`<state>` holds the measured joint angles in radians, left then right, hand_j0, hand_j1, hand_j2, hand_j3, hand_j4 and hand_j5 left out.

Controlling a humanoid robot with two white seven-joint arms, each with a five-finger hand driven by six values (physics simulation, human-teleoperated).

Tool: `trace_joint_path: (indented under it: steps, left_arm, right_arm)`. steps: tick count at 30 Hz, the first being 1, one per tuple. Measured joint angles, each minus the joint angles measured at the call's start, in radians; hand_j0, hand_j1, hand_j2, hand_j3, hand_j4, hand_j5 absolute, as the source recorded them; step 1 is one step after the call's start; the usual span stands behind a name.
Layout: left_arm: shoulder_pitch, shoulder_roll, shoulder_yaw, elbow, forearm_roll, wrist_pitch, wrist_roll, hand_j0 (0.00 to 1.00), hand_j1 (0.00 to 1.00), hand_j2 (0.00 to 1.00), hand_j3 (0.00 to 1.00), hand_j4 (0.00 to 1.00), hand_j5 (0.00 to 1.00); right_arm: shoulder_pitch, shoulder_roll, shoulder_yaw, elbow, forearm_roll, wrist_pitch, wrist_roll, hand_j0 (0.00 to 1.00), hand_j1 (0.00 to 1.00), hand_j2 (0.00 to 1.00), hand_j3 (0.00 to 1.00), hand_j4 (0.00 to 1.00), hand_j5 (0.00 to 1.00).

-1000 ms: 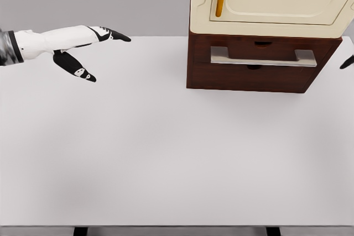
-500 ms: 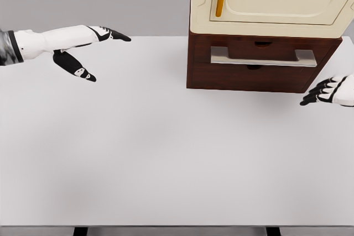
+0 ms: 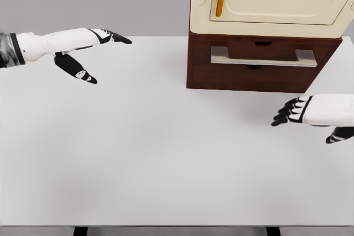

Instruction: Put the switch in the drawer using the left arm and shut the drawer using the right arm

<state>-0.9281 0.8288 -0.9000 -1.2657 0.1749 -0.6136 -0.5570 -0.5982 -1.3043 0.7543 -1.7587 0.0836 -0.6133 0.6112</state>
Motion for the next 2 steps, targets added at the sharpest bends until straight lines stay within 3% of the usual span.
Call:
trace_joint_path:
  steps: [2]
  left_arm:
    - [0.002, 0.000, 0.000, 0.000, 0.000, 0.000, 0.000, 1.00, 1.00, 1.00, 1.00, 1.00, 1.00]
  right_arm:
    - [0.000, 0.001, 0.001, 0.000, 0.000, 0.000, 0.000, 1.00, 1.00, 1.00, 1.00, 1.00, 1.00]
